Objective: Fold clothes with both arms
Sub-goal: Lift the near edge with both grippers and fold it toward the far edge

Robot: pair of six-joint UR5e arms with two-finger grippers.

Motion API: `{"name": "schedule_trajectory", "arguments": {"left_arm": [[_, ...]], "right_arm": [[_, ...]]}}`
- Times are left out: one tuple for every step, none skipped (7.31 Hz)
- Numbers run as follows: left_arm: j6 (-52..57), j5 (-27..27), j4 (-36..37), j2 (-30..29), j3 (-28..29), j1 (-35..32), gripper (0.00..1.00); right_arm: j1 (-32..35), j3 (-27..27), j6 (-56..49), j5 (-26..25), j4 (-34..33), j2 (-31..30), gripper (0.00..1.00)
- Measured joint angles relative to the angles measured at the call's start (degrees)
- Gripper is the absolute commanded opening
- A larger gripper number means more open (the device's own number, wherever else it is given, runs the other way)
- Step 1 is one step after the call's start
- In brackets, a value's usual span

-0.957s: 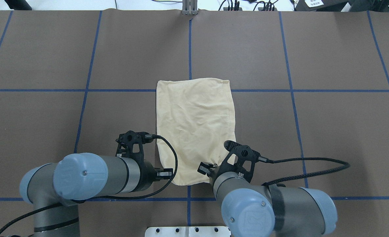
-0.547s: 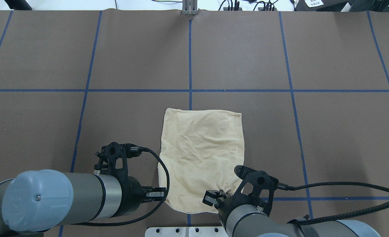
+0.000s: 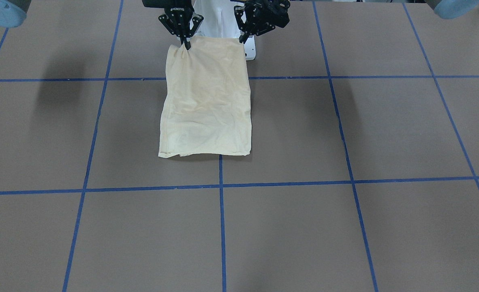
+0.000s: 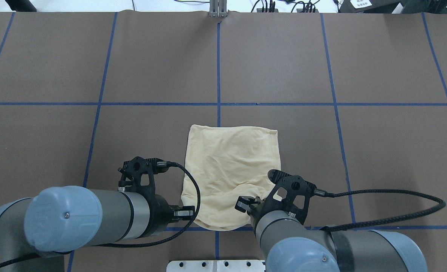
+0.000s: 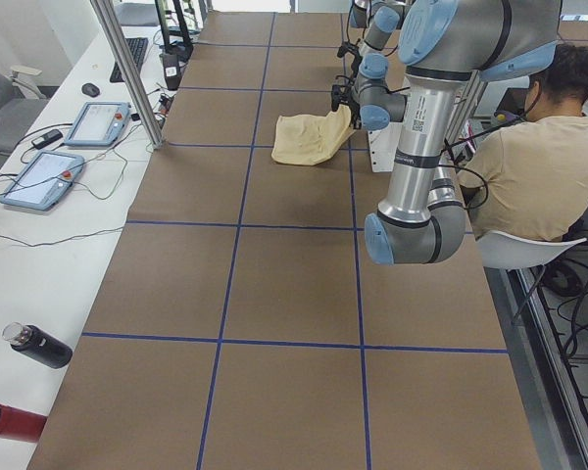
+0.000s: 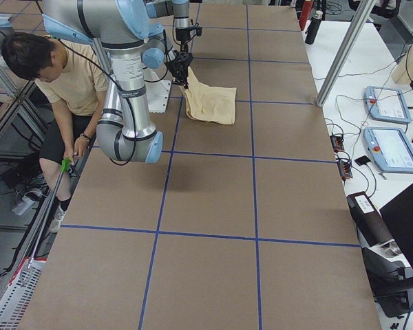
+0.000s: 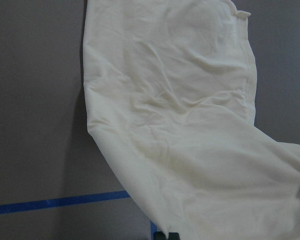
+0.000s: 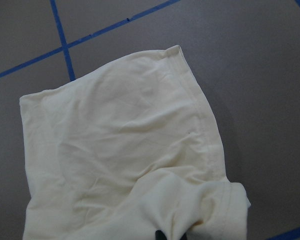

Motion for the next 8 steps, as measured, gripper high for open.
{"name": "schedule_trajectory", "arguments": {"left_arm": [[0.08, 0.05, -0.03, -1.13, 1.91, -1.71, 0.0], [0.43, 0.08, -0.07, -2.73, 4.47, -3.82, 0.0], [1.47, 0.06, -0.1, -4.54, 7.28, -6.14, 0.0], [2.97, 0.05, -0.18, -5.9, 9.73, -8.49, 0.0], [4.3, 0.05, -0.27, -6.91, 11.73, -10.55, 0.0], [5.4, 0.04, -0.37, -7.82, 13.63, -12.05, 0.0], [6.27, 0.08, -0.53, -8.84, 15.81, -13.14, 0.0], [6.87, 0.2, -0.69, -10.06, 18.43, -13.81, 0.0]], "right_arm": [[2.38, -2.45, -1.53, 0.16, 0.8, 1.05, 0.0], [4.71, -5.31, -3.04, 0.35, 2.78, 1.81, 0.0], [6.69, -8.39, -4.25, 0.53, 5.58, 2.15, 0.0], [8.19, -11.22, -5.17, 0.6, 8.01, 2.27, 0.0], [9.12, -13.22, -6.0, 0.63, 9.36, 2.3, 0.0], [9.7, -14.32, -6.57, 0.64, 9.87, 2.32, 0.0], [10.16, -15.18, -6.87, 0.65, 10.06, 2.35, 0.0], [10.71, -16.04, -7.14, 0.64, 10.11, 2.63, 0.0]]}}
